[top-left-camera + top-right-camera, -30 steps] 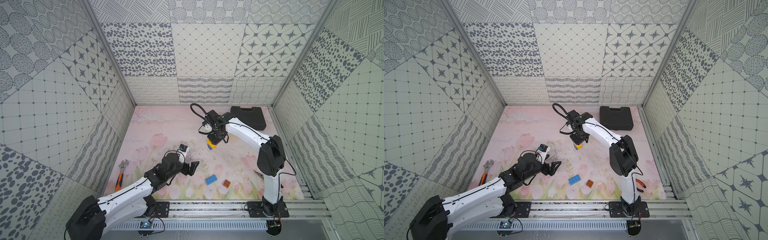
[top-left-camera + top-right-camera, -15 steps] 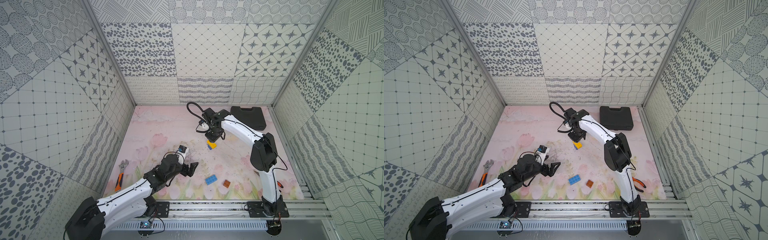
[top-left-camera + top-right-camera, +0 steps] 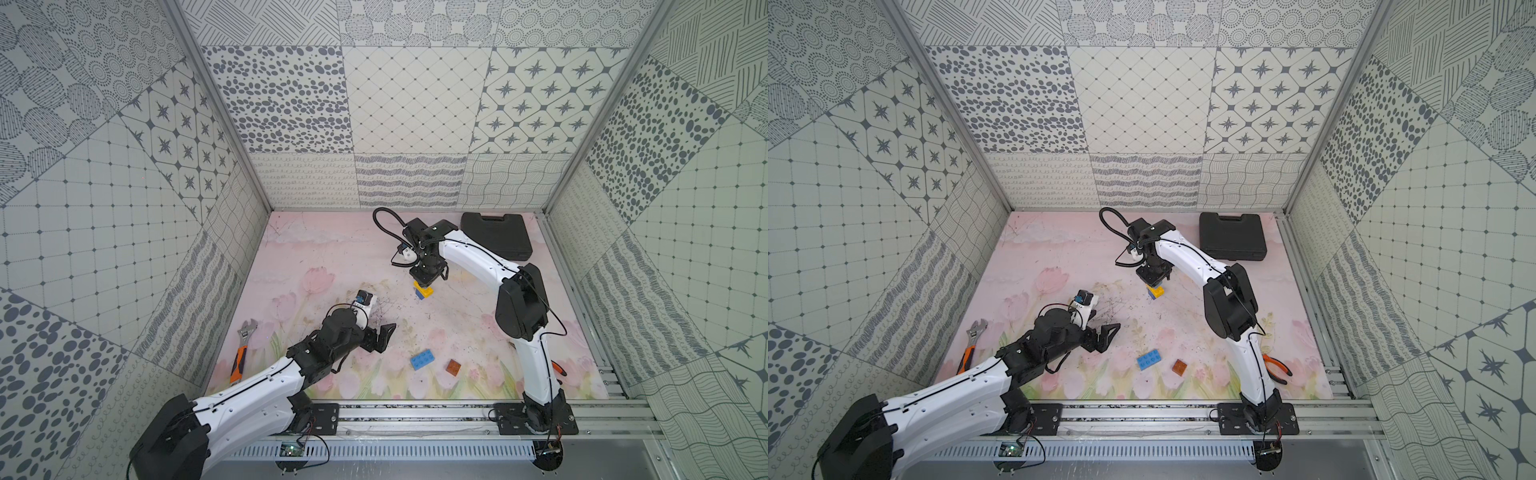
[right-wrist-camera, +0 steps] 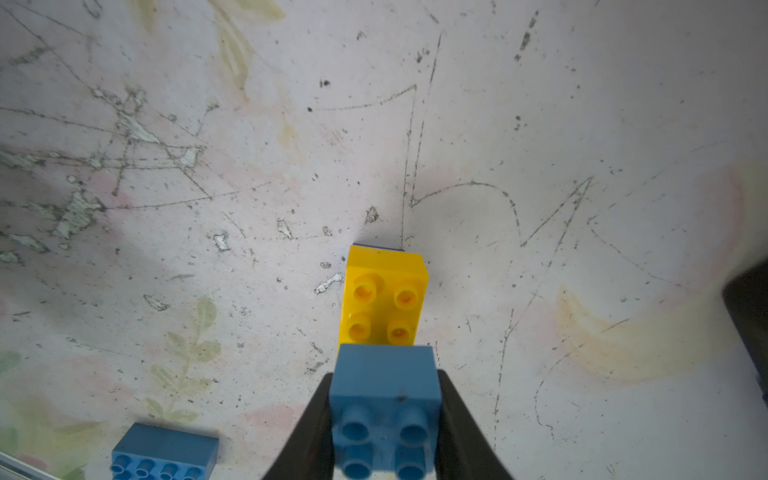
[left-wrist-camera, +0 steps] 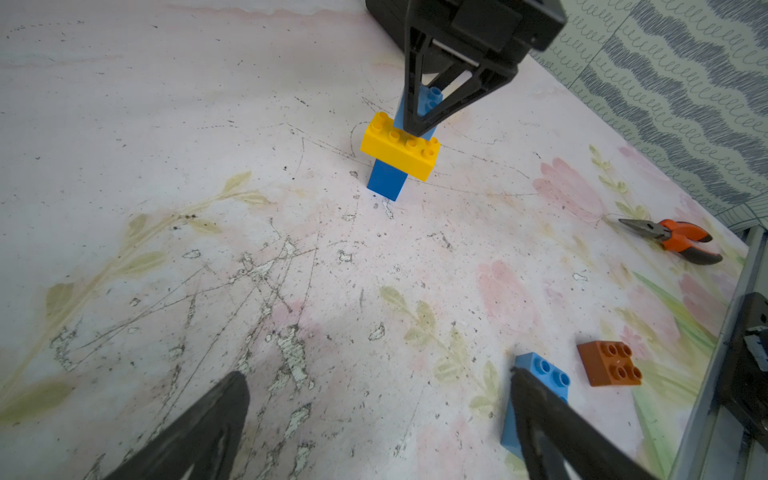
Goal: Assemble the letter f with lego
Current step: Assemble the lego brick at the center of the board.
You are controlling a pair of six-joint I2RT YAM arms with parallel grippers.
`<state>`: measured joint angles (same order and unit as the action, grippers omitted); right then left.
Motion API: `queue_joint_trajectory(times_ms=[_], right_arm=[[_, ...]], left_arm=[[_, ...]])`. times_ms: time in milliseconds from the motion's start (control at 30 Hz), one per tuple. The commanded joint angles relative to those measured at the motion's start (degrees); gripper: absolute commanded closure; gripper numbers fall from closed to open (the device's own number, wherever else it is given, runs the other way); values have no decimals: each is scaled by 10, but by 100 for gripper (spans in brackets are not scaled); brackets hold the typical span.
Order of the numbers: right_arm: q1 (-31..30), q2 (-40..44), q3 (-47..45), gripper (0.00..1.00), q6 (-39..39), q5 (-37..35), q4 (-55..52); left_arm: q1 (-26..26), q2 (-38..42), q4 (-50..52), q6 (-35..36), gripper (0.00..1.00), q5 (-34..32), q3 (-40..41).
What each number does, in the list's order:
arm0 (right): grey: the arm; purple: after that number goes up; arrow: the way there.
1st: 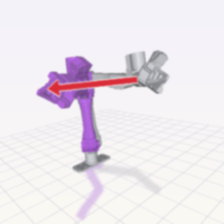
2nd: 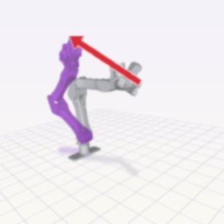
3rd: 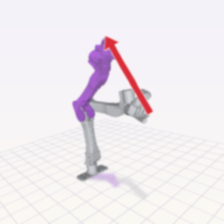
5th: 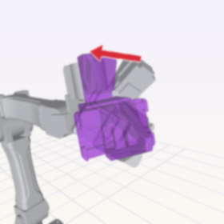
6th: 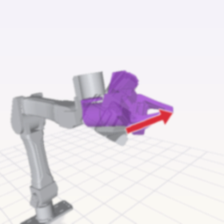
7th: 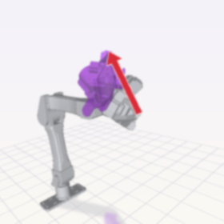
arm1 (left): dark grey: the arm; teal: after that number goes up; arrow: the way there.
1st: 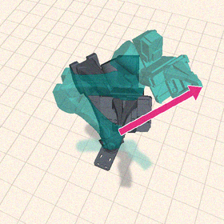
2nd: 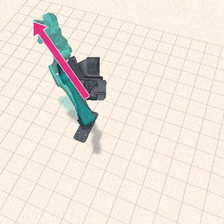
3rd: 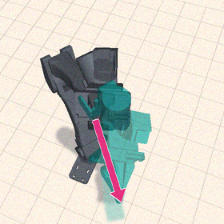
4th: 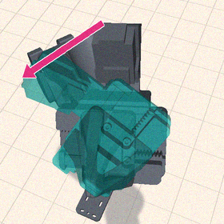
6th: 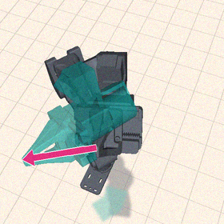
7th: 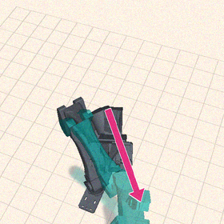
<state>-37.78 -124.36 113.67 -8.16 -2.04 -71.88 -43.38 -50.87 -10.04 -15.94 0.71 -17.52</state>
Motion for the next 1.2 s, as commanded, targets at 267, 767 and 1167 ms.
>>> queue_joint_trajectory(times_ms=[267,767,1167], right_arm=[[2,-29,13,66,-3,5,-6],[2,-35,-11,65,27,23,6],[2,-43,-66,71,43,33,33]], left_arm=[[0,-1,-25,1,1,-9,0],[1,-1,-23,0,1,-10,1],[0,5,-19,-1,1,-12,2]])
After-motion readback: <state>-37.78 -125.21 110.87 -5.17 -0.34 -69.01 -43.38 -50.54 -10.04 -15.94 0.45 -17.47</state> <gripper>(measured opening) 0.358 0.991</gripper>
